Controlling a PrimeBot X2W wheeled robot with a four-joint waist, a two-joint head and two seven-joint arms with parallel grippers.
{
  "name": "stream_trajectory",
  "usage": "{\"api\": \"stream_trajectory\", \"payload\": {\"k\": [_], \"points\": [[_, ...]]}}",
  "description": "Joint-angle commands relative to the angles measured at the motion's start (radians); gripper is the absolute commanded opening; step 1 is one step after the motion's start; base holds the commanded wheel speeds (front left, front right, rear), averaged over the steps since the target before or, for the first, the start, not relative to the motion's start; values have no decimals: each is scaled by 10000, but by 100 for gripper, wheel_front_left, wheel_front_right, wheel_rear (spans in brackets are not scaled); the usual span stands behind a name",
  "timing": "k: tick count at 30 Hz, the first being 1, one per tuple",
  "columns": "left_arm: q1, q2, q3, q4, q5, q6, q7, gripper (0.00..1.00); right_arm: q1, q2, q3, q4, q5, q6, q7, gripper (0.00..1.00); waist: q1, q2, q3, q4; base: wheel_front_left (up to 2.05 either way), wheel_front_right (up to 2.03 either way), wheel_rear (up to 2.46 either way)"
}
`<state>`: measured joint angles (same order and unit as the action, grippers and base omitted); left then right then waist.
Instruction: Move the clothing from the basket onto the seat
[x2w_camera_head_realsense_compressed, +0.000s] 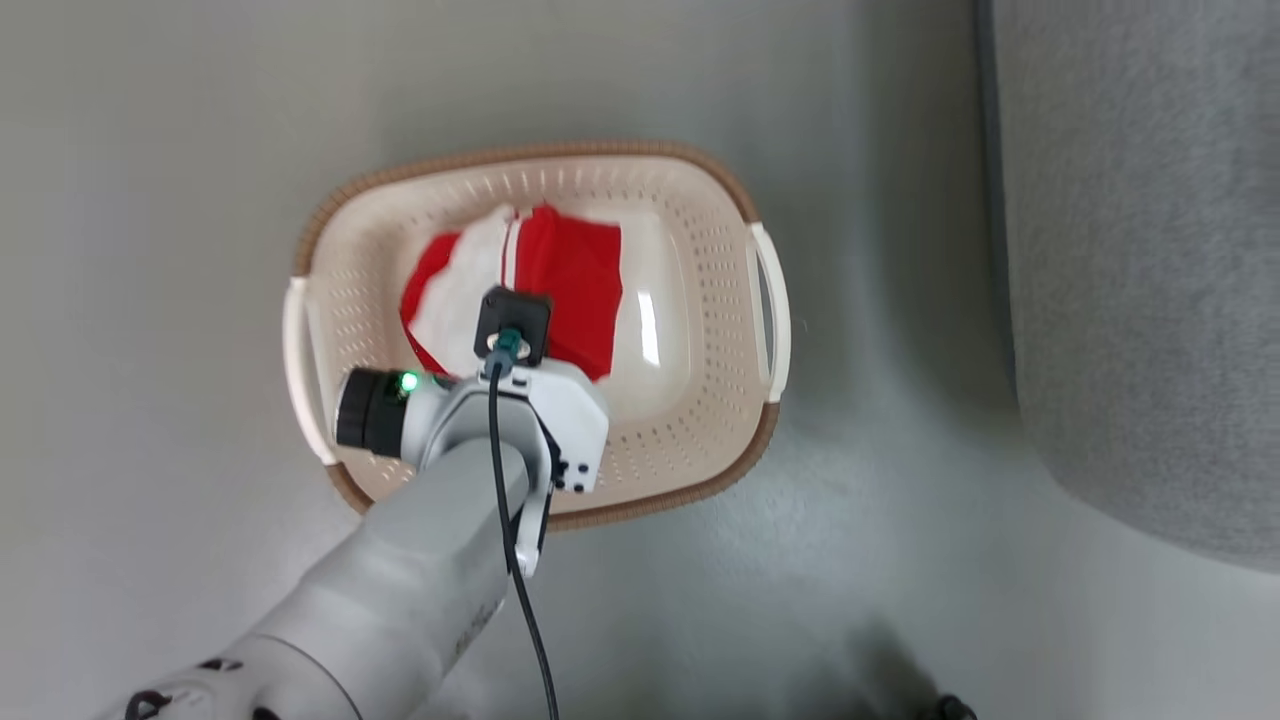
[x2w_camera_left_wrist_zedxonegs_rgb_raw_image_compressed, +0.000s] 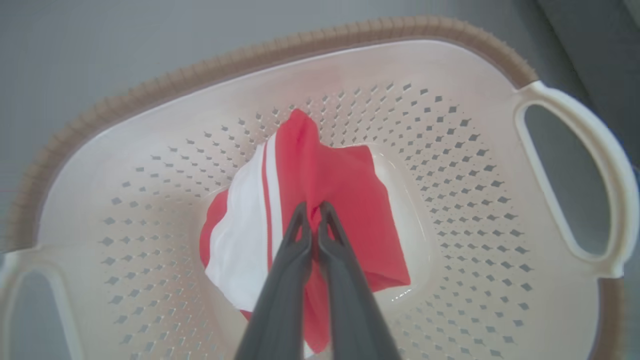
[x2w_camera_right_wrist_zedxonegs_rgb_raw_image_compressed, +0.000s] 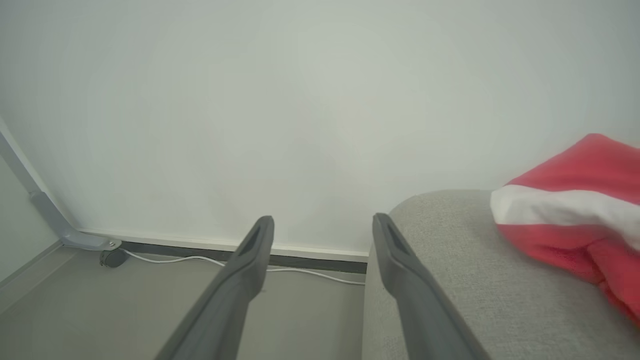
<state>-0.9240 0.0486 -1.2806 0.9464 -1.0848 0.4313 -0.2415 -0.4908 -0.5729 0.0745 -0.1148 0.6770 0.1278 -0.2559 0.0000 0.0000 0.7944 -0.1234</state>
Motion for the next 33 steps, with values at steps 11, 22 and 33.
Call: {"api": "stream_trajectory", "payload": {"k": [11,22,33], "points": [[1321,16,1687,-1301,1830,-279,-200,0,1145,145,456,669,-369,29,-59,100,0,0,-2795,556,0,0,0],[3027,16,4298,-2787,4467,-1059,-201,0,2050,740,926,1798,-977,29,-59,100,0,0,-4912,945,0,0,0],[3993,181,6128,-4963,6551,-1976,-202,0,2821,1397,1166,2637,-1564,29,-59,100,0,0,-6419,1281,0,0,0]]}}
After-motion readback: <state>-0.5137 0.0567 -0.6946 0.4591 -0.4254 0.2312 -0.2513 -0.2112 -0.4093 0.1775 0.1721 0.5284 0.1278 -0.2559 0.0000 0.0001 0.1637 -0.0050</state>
